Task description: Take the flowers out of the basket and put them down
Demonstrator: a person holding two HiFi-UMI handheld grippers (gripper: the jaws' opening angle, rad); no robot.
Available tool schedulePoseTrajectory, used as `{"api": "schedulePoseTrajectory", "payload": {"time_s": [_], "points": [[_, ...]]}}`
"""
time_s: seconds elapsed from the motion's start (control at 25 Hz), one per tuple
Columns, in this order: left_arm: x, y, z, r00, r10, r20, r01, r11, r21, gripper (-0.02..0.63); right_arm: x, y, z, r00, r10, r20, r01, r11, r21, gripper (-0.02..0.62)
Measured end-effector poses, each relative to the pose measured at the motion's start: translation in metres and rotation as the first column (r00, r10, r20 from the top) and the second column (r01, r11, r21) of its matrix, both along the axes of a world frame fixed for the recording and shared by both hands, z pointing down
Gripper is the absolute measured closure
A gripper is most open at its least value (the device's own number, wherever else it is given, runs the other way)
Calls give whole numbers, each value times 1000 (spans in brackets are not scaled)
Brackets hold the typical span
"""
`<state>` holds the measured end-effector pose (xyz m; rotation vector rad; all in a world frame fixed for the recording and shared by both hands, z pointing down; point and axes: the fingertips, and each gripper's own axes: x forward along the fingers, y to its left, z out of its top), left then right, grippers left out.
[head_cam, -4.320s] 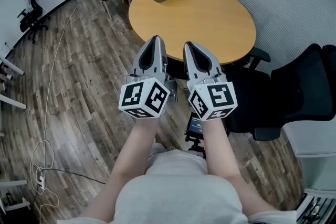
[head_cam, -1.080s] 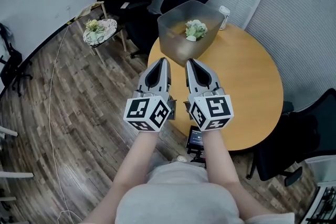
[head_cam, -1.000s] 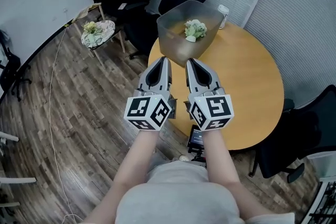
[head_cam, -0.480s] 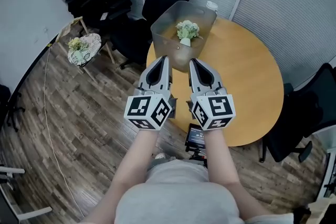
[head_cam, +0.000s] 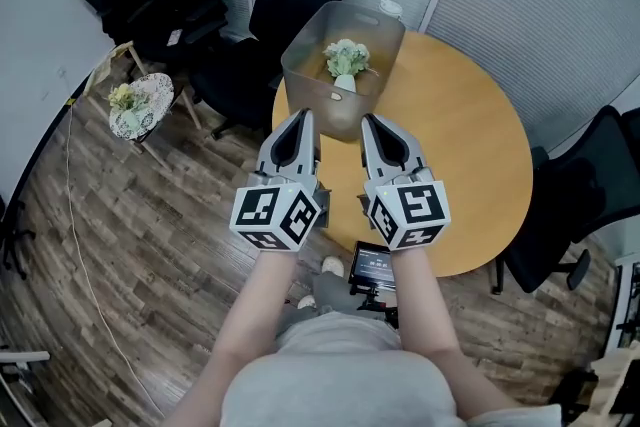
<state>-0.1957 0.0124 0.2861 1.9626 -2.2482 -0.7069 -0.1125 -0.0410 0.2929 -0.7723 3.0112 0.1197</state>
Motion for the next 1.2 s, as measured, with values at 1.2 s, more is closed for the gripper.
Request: {"api": "schedulePoseTrajectory", "payload": {"time_s": [1.2], "points": [[-87, -169, 5, 992, 117, 55, -111, 988, -110, 601, -64, -176, -9, 993, -50, -105, 51, 999, 3, 571]]}}
